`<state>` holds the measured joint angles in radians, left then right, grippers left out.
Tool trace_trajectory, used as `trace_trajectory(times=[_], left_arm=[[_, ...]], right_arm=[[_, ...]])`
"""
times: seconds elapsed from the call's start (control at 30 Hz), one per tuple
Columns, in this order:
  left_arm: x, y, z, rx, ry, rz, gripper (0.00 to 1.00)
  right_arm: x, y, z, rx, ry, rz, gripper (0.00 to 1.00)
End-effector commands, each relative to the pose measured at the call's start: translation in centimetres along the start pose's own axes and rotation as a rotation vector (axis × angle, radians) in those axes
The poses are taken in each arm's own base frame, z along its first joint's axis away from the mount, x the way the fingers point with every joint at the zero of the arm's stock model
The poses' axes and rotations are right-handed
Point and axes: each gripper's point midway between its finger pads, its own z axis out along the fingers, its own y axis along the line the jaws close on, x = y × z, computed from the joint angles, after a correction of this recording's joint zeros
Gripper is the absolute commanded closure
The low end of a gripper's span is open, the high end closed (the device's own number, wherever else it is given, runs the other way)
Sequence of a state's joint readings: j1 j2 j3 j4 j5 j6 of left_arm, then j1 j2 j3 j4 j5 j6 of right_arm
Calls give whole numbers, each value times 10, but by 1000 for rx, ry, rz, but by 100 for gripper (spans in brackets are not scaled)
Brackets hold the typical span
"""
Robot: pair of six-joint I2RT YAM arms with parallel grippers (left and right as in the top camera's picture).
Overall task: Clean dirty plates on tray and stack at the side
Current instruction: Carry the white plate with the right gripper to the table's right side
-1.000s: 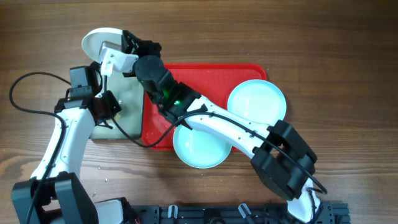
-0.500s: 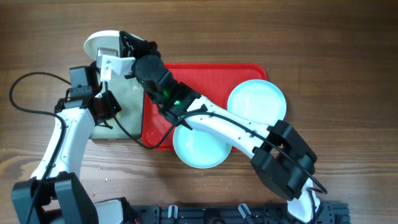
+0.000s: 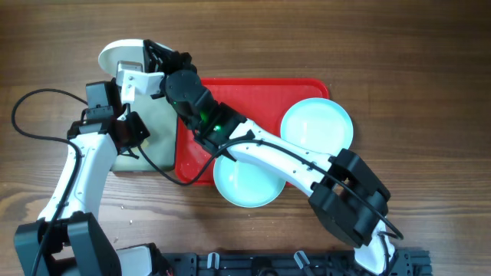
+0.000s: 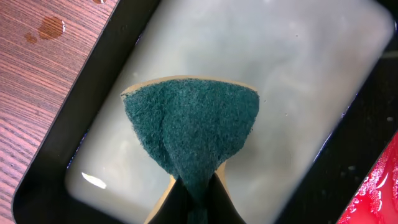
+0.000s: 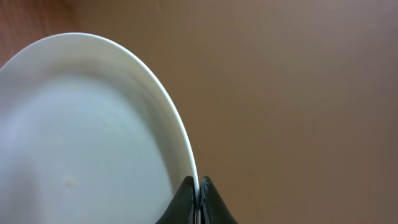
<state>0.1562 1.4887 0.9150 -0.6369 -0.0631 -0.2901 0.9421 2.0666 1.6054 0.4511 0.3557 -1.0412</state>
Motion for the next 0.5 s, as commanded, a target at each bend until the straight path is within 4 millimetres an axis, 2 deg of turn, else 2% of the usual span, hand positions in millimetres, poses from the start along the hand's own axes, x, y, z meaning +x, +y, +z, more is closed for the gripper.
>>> trace_trajectory(times=[0.0, 0.13, 0.27, 0.3, 0.37, 0.47], left_arm=[[2, 2, 1, -14, 3, -6, 95], [2, 2, 1, -14, 3, -6, 96], [2, 2, 1, -14, 2, -6, 95], [2, 2, 1, -14, 3, -6, 95], [2, 2, 1, -14, 2, -6, 96], [1, 2, 1, -12, -2, -6, 96]], right_arm=[[-11, -5, 1, 12, -30, 112, 96], [-4, 0, 1, -5, 4, 105, 96], [2, -4, 1, 18, 28, 188, 96], [7, -6, 2, 26, 43, 278, 96], [32, -10, 5, 57, 116, 527, 96], [83, 13, 10, -53, 246, 909, 96]])
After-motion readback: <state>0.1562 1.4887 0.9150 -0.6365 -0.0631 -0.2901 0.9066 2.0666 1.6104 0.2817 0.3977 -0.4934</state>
